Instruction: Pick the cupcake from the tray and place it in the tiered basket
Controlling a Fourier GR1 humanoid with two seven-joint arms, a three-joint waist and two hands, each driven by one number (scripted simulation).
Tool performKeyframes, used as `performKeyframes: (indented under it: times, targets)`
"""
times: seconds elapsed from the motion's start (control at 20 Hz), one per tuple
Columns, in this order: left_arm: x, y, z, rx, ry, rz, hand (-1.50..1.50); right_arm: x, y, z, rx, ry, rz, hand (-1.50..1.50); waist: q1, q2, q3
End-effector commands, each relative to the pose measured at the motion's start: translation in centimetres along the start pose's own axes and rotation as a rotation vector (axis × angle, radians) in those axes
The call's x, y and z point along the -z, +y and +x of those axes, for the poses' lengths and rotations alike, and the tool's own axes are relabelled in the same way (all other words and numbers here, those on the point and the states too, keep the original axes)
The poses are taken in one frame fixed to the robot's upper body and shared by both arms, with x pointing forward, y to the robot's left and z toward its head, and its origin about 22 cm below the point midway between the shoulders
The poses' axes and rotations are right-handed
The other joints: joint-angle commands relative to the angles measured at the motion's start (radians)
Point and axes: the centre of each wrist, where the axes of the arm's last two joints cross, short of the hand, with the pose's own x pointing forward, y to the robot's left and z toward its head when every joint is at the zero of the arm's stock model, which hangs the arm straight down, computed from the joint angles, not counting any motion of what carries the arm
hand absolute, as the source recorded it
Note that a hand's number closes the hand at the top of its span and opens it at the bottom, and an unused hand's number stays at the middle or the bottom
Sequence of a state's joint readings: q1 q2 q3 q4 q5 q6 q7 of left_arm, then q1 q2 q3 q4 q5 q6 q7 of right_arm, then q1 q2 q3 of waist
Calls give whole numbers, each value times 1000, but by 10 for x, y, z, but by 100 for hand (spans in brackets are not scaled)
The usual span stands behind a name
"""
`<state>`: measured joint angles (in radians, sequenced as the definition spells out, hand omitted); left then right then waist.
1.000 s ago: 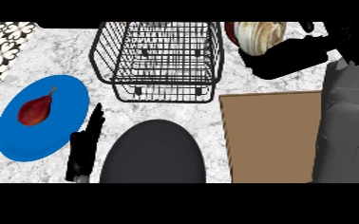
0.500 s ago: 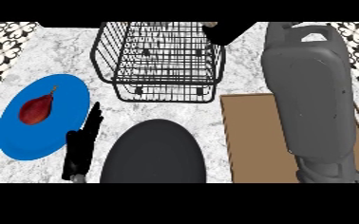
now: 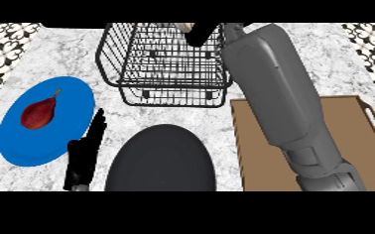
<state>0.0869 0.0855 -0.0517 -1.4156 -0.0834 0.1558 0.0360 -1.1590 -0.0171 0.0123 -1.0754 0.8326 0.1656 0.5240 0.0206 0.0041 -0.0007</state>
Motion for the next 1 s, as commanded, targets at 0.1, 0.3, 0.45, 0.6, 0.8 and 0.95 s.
performKeyframes:
  times: [0.1,0.3,0.45,0.6,0.8,0.95]
  targets:
    - [-11,-8,-23,2,-7,-3,0,17,41,-7,-6,65,3,150,7,1,0]
    - [6,3,-1,-4,1,-16,0,19,52,-32,128,71,20,150,-1,1,0]
    - [-8,-25,1,5,-13,-39,0,26,58,-42,300,136,66,-150,34,7,1]
    - [-5,-10,0,13,-12,-32,0,27,68,-49,408,145,86,-150,33,5,1]
    - [11,-13,11,13,-16,-37,0,36,51,-28,563,115,48,-150,31,7,0]
    - [1,-9,-9,6,1,-10,0,31,56,-45,689,88,12,-150,16,2,0]
